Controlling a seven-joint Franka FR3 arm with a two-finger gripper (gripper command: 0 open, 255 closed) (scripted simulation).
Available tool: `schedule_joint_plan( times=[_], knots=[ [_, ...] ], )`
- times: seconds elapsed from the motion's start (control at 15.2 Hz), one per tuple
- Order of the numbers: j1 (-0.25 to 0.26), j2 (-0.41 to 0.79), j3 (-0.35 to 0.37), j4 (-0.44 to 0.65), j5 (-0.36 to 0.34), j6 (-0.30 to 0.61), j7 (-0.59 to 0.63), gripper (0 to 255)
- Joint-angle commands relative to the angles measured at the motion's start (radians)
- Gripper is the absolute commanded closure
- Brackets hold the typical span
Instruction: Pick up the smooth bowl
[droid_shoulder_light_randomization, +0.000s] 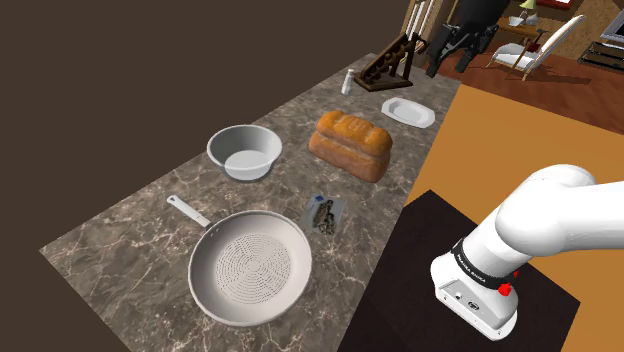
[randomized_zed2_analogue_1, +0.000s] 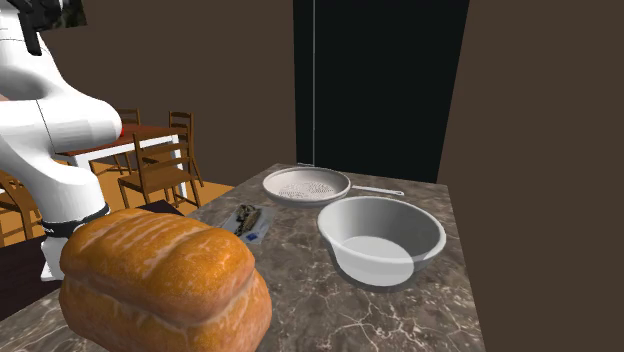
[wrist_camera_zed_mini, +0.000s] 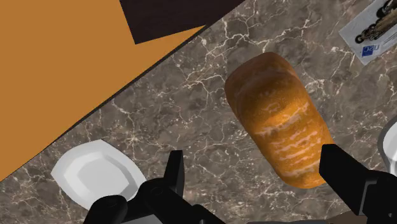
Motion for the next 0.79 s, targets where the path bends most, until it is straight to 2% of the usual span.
schedule_joint_plan(
  times=[0.0,0.73],
  knots=[
    [0.0,0.0,0.0,0.0,0.0,0.0,0.0,0],
    [0.07,0.222,0.061,-0.092,0.158,0.319,0.121,0]
  ],
)
